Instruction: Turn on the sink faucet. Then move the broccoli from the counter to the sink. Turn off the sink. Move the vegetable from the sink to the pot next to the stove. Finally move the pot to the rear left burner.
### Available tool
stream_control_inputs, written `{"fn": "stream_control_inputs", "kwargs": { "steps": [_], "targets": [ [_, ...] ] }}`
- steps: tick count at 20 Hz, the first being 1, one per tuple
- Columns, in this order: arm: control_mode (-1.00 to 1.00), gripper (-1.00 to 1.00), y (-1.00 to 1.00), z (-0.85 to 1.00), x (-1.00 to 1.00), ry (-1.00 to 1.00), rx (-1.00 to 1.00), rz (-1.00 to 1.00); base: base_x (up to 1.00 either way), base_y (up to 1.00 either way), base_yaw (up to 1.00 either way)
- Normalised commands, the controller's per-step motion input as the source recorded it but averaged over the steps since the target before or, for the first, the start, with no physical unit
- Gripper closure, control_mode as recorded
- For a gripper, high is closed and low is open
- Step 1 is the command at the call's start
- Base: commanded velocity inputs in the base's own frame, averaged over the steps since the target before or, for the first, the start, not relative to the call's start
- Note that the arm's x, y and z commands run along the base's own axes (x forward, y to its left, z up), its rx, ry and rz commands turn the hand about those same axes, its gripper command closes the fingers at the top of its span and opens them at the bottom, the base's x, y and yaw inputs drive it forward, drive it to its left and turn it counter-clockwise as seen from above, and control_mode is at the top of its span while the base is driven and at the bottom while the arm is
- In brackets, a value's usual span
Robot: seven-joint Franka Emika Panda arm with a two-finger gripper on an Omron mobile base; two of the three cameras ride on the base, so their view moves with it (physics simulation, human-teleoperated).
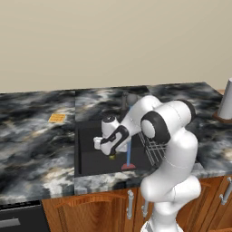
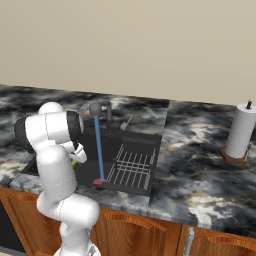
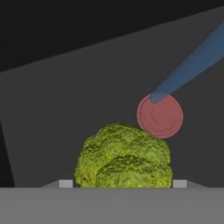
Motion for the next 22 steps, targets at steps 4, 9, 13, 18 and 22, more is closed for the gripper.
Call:
{"fn": "stream_control_inputs", "kwargs": {
  "steps": [4, 9, 13, 18, 22],
  "targets": [
    [-1.0, 1.0, 0.0, -0.22, 0.15, 0.0, -0.03, -0.09, 0.0, 0.0, 0.0],
    [-1.0, 1.0, 0.0, -0.17, 0.19, 0.0, -0.03, -0.13, 0.0, 0.0, 0.0],
    [-1.0, 1.0, 0.0, -0.18, 0.25, 0.0, 0.0, -0.15, 0.0, 0.0, 0.0],
    [-1.0, 1.0, 0.0, -0.23, 0.28, 0.01, 0.0, -0.14, 0.0, 0.0, 0.0],
    [-1.0, 1.0, 0.0, -0.33, 0.31, 0.0, 0.0, -0.06, 0.0, 0.0, 0.0]
  ]
}}
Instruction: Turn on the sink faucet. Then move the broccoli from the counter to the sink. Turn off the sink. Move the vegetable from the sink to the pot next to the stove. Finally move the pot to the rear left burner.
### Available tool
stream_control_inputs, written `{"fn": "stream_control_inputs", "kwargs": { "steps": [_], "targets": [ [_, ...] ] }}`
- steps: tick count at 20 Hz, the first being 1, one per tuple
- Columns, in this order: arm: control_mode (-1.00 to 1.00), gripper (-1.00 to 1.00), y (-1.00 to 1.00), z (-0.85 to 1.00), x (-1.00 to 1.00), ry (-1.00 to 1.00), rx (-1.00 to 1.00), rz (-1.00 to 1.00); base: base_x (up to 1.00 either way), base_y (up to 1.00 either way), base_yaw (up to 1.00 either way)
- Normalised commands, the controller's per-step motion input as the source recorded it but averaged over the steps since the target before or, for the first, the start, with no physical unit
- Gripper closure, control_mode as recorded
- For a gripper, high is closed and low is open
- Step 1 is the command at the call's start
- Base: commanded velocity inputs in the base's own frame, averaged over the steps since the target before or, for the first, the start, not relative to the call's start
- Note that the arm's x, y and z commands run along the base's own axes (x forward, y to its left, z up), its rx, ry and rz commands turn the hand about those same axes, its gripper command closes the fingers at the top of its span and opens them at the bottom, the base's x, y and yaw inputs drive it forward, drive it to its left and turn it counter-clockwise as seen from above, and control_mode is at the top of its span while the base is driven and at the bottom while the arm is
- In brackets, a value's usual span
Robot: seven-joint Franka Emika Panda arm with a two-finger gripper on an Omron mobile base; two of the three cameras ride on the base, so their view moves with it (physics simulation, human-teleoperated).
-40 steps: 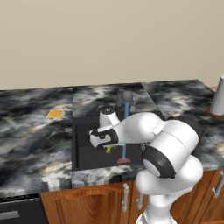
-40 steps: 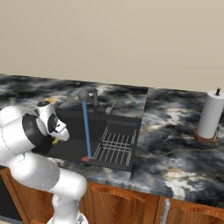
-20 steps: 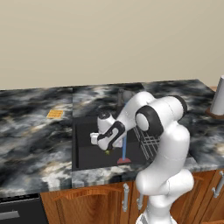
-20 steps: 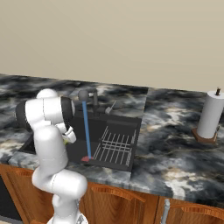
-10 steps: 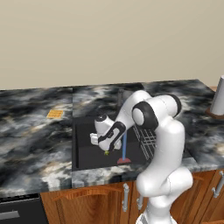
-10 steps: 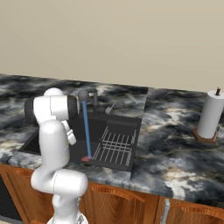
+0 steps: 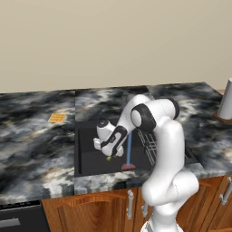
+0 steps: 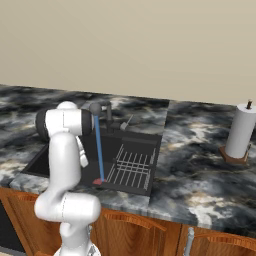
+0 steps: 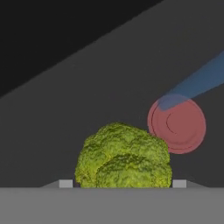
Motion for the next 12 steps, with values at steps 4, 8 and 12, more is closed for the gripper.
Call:
{"fn": "stream_control_inputs", "kwargs": {
  "steps": [4, 8, 12],
  "targets": [
    [-1.0, 1.0, 0.0, -0.35, 0.27, 0.0, 0.0, -0.03, 0.0, 0.0, 0.0],
    [-1.0, 1.0, 0.0, -0.31, 0.21, 0.0, 0.0, -0.06, 0.0, 0.0, 0.0],
    [-1.0, 1.0, 0.0, -0.24, 0.2, 0.0, 0.0, -0.07, 0.0, 0.0, 0.0]
  ]
}}
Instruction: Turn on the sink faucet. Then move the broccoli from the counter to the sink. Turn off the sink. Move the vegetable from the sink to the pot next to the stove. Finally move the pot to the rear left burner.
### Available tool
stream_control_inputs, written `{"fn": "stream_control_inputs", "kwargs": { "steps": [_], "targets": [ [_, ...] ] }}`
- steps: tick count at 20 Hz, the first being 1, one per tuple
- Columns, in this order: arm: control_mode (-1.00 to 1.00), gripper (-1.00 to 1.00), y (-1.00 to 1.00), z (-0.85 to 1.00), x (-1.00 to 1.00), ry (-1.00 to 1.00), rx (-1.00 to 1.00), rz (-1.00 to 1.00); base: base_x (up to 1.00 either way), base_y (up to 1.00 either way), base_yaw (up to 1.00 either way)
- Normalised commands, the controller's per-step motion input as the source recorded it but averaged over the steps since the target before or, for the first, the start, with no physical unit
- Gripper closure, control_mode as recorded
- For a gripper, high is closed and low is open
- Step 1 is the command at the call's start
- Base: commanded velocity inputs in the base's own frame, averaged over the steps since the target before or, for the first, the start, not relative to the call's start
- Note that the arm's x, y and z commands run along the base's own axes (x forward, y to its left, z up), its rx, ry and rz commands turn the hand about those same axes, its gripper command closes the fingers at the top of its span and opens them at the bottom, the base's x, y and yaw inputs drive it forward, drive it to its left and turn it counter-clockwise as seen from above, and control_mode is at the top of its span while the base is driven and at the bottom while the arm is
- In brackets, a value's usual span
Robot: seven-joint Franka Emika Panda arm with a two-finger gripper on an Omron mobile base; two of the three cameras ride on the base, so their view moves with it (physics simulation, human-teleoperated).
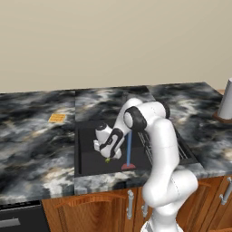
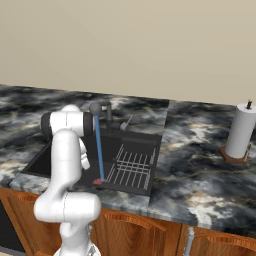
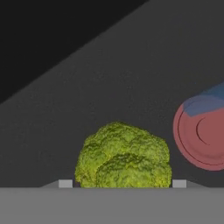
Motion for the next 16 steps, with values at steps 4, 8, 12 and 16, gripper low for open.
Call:
{"fn": "stream_control_inputs", "kwargs": {
  "steps": [4, 8, 12, 16],
  "targets": [
    [-1.0, 1.0, 0.0, -0.24, 0.2, 0.0, 0.0, -0.08, 0.0, 0.0, 0.0],
    [-1.0, 1.0, 0.0, -0.26, 0.14, 0.0, 0.0, -0.06, 0.0, 0.0, 0.0],
    [-1.0, 1.0, 0.0, -0.2, 0.0, 0.01, 0.0, -0.02, 0.0, 0.0, 0.0],
    [-1.0, -1.0, 0.0, -0.35, 0.0, 0.02, -0.03, 0.0, 0.0, 0.0, 0.0]
  ]
}}
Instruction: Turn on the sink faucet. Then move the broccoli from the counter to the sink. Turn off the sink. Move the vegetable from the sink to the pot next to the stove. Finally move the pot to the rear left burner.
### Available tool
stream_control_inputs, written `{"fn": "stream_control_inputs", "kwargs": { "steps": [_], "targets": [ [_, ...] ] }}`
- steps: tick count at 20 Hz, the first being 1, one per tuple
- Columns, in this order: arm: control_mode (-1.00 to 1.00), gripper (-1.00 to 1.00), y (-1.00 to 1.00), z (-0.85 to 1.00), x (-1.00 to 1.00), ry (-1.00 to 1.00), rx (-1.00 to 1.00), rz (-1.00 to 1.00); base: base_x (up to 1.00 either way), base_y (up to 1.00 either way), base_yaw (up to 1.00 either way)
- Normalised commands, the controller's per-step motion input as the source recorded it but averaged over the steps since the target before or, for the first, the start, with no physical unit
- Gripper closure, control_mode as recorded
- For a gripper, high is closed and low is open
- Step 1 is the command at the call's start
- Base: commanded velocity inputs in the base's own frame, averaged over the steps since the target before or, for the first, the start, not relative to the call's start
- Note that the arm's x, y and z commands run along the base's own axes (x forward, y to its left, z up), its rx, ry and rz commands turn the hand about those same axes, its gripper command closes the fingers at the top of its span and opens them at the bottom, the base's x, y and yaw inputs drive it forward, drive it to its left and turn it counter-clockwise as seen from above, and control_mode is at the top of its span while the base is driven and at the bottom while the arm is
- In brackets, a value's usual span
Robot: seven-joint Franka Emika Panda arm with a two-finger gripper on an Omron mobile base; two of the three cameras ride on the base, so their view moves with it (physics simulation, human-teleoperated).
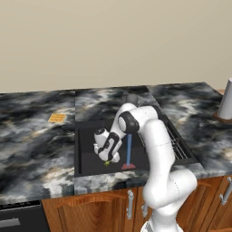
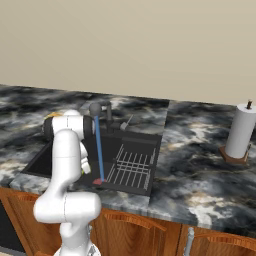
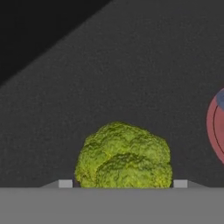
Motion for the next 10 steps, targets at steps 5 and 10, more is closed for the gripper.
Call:
{"fn": "stream_control_inputs", "kwargs": {
  "steps": [5, 10],
  "targets": [
    [-1.0, -1.0, -0.01, -0.2, 0.0, 0.0, -0.01, 0.0, 0.0, 0.0, 0.0],
    [-1.0, -1.0, -0.02, 0.01, -0.04, -0.01, 0.0, 0.0, 0.0, 0.0, 0.0]
  ]
}}
